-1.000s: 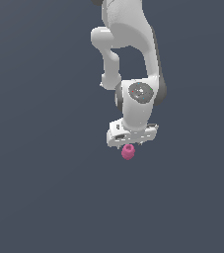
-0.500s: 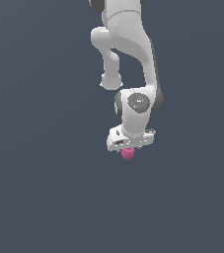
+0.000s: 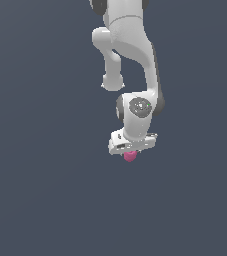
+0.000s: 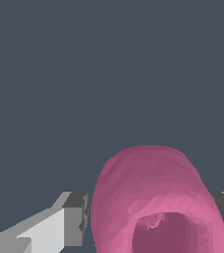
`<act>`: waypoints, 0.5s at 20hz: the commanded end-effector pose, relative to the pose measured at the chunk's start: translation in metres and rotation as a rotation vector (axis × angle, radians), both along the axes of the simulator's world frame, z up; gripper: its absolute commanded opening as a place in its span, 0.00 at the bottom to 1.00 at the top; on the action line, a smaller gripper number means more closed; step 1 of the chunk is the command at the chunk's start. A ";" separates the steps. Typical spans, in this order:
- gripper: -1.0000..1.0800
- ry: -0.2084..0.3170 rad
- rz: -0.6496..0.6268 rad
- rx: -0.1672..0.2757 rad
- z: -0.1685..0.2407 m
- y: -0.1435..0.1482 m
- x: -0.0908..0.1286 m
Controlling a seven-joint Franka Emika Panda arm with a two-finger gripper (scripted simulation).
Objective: Pick up the object and move it to a goal position.
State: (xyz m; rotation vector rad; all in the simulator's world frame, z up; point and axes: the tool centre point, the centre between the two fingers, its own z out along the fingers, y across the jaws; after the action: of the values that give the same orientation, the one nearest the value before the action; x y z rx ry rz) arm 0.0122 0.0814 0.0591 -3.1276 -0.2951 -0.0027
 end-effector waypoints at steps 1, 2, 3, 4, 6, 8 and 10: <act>0.00 0.002 0.000 0.000 -0.001 0.000 0.000; 0.00 0.002 0.000 0.000 -0.001 0.000 0.000; 0.00 0.002 0.000 0.000 -0.001 0.000 0.000; 0.00 0.002 0.000 0.000 -0.001 0.000 0.000; 0.00 0.000 0.000 0.000 -0.001 0.000 0.000; 0.00 0.000 0.000 0.000 0.000 -0.001 0.000; 0.00 0.000 0.000 0.000 0.003 -0.002 -0.001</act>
State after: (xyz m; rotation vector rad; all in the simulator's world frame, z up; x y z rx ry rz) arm 0.0111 0.0805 0.0601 -3.1275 -0.2957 -0.0008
